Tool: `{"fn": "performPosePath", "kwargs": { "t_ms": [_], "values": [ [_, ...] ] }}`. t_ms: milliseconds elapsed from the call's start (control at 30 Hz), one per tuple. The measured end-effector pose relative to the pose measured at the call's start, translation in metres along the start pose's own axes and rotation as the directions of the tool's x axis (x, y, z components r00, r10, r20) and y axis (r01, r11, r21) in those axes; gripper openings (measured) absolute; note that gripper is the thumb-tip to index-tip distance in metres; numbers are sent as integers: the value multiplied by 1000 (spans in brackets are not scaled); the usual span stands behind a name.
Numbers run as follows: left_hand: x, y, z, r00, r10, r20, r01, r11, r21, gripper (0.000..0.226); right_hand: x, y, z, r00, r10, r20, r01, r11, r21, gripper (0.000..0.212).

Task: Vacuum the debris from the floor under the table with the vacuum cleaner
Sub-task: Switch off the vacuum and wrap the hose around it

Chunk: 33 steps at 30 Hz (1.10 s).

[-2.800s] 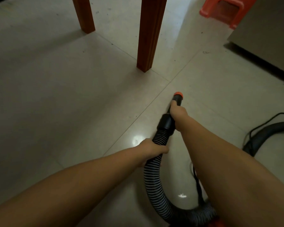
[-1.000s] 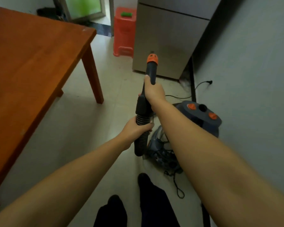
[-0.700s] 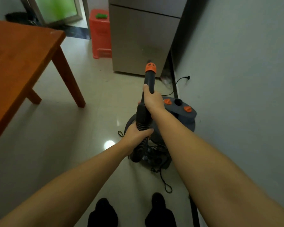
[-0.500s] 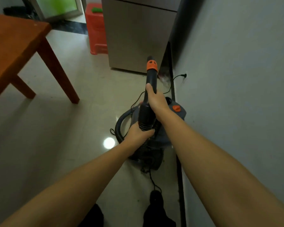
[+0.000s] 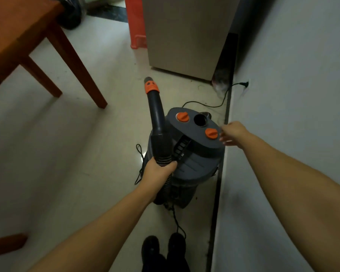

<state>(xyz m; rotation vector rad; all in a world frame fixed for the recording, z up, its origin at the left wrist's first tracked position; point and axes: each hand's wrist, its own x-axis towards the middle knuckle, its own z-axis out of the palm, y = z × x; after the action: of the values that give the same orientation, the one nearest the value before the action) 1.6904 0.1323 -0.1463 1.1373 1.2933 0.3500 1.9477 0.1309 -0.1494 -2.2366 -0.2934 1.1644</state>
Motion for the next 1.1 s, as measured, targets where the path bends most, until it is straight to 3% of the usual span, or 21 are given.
{"fn": "performPosePath", "kwargs": {
  "t_ms": [167, 367, 600, 733, 933, 1033, 1100],
  "values": [
    [26, -22, 17, 999, -20, -40, 20, 1000, -12, 15, 57, 27, 39, 997, 71, -42, -71, 997, 1, 53],
    [31, -29, 23, 995, -5, -95, 3, 1000, -17, 15, 90, 39, 46, 989, -31, -148, -18, 948, -317, 65],
    [33, -29, 19, 990, -8, -138, 1, 999, -54, 15, 91, 28, 49, 992, -102, -71, 53, 866, -498, 41],
    [30, -28, 18, 991, 1, -134, -8, 999, -48, 14, 84, 22, 45, 990, -136, -35, 78, 741, -667, 28],
    [18, -13, 11, 992, 9, -123, -16, 998, -62, 9, 57, 22, 45, 984, -170, -45, 94, 722, -686, 47],
    [11, -2, 2, 993, 20, -117, -27, 998, -60, 9, 16, 11, 48, 946, -291, 142, 316, 735, -601, 60],
    [5, 9, -3, 992, 43, -116, -50, 997, -59, 9, -25, -5, 53, 870, -263, 417, 414, 850, -327, 71]
  ]
}}
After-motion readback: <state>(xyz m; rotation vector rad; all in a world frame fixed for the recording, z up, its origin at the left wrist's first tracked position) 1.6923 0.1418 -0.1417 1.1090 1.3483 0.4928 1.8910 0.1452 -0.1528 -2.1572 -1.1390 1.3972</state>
